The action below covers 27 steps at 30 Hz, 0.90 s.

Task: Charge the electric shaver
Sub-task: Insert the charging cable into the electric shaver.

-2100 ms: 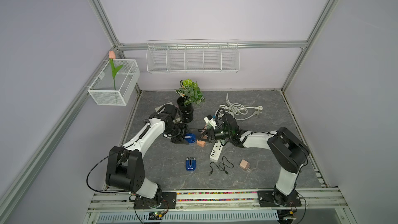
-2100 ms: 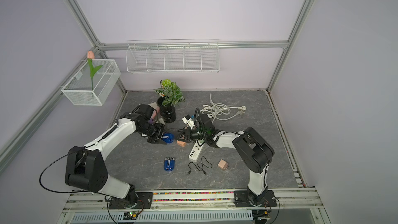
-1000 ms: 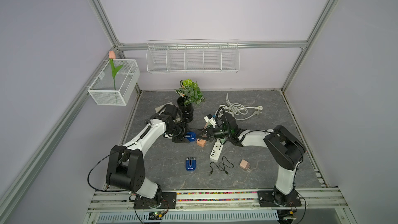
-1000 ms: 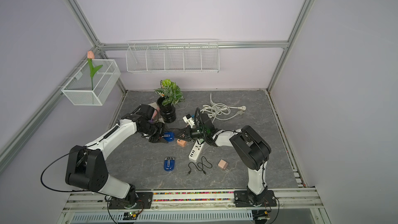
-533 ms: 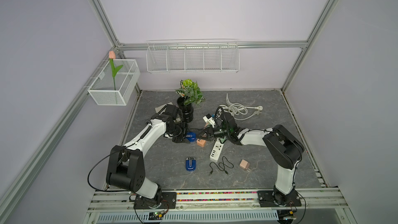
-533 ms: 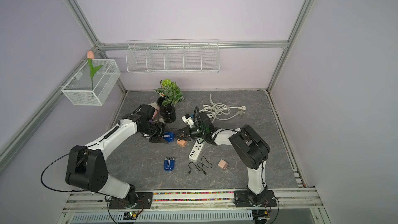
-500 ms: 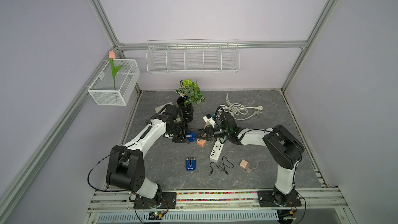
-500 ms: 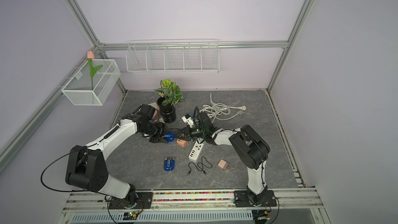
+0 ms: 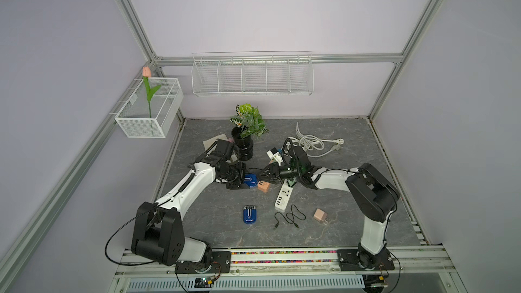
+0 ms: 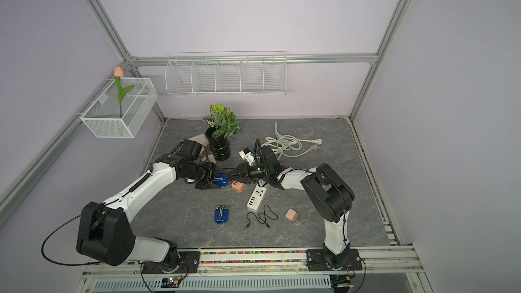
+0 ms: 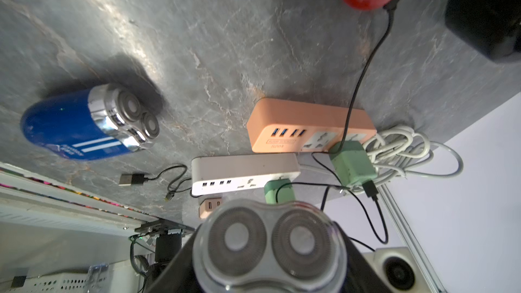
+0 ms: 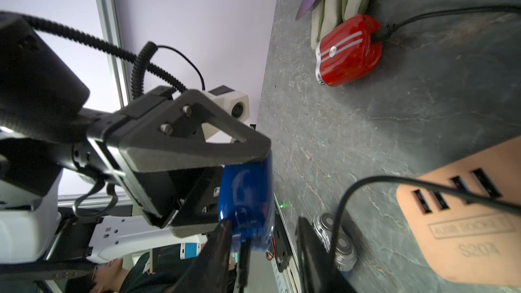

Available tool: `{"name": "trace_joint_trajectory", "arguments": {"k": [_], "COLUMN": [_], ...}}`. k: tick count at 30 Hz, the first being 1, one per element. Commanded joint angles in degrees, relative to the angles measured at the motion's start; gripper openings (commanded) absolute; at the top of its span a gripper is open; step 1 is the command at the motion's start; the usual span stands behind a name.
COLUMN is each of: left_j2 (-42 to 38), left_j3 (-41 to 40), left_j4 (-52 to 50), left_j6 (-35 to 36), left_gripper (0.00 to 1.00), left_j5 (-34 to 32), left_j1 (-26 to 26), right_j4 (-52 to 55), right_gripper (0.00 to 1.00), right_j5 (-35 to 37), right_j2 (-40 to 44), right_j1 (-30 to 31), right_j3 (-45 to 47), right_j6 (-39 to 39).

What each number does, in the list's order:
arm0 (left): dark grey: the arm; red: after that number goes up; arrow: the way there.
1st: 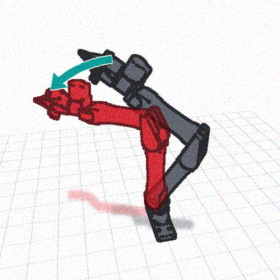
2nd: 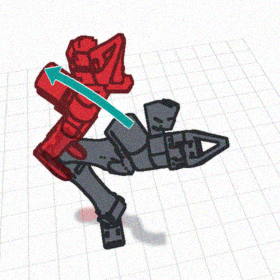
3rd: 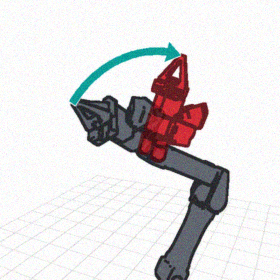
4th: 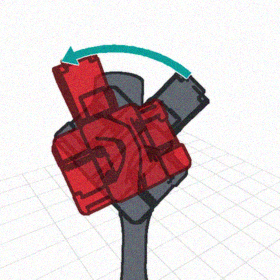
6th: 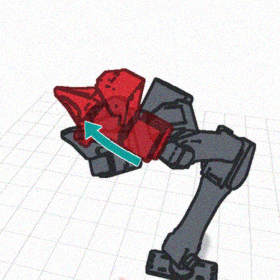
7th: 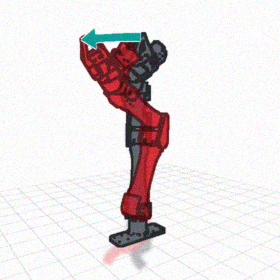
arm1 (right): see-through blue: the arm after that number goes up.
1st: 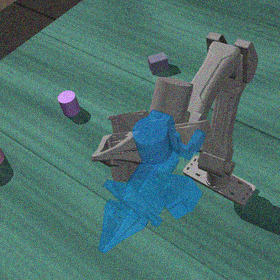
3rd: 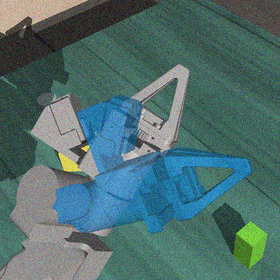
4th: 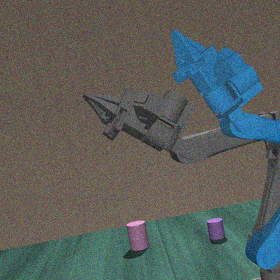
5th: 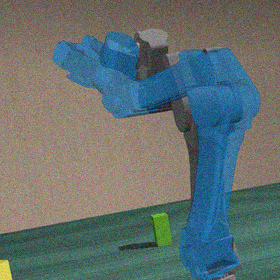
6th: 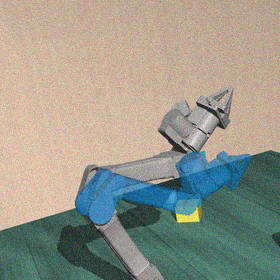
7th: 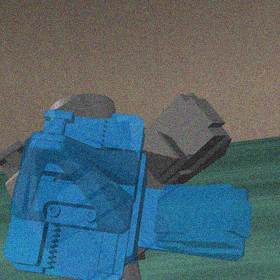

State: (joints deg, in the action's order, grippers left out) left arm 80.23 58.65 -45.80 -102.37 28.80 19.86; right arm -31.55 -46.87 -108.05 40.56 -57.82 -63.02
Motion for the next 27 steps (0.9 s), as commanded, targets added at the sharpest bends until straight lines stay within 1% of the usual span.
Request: {"name": "trace_joint_trajectory", "arguments": {"k": [1,3,5,8,11,15,19,24,27], "left_j2": [-2.1,-1.9,-1.4,-1.6,-3.1,-5.1,-8.3,-11.8,-12.3], "left_j3": [-1.6,-1.8,-1.8,-2.5,-3.9,-6.8,-12.2,-18.1,-20.2], "left_j4": [3.8,5.3,5.7,7.1,8.2,10.2,12.5,15.6,15.1], "left_j6": [-5.0,-5.9,-5.8,-6.4,-7.1,-8.0,-10.3,-12.0,-11.8], "left_gripper": [0.0,0.0,0.0,0.0,0.0,0.0,0.0,0.0,0.0], "left_j5": [2.2,1.4,1.1,0.3,-1.1,-3.4,-6.2,-10.3,-12.1], "left_j1": [-0.8,-1.4,-2.0,-2.9,-4.1,-5.8,-6.9,-7.9,-8.5], "right_j4": [3.8,5.3,8.3,17.3,25.5,35.3,43.9,52.3,55.2], "right_gripper": [0.58,0.65,0.68,0.72,0.73,0.74,0.75,0.75,0.75], "right_j5": [0.9,0.7,0.5,0.7,0.9,3.0,5.6,8.8,10.2], "right_j2": [5.5,7.9,10.2,13.8,17.4,22.8,27.1,31.1,32.8], "right_j1": [-0.6,-1.2,-1.9,-2.7,-3.6,-5.6,-8.5,-10.6,-11.6], "right_j3": [0.6,1.2,1.2,0.4,-0.4,-1.6,-2.3,-2.8,-2.0], "right_j6": [0.5,0.0,0.4,3.4,6.7,11.7,16.6,22.3,24.1]}}
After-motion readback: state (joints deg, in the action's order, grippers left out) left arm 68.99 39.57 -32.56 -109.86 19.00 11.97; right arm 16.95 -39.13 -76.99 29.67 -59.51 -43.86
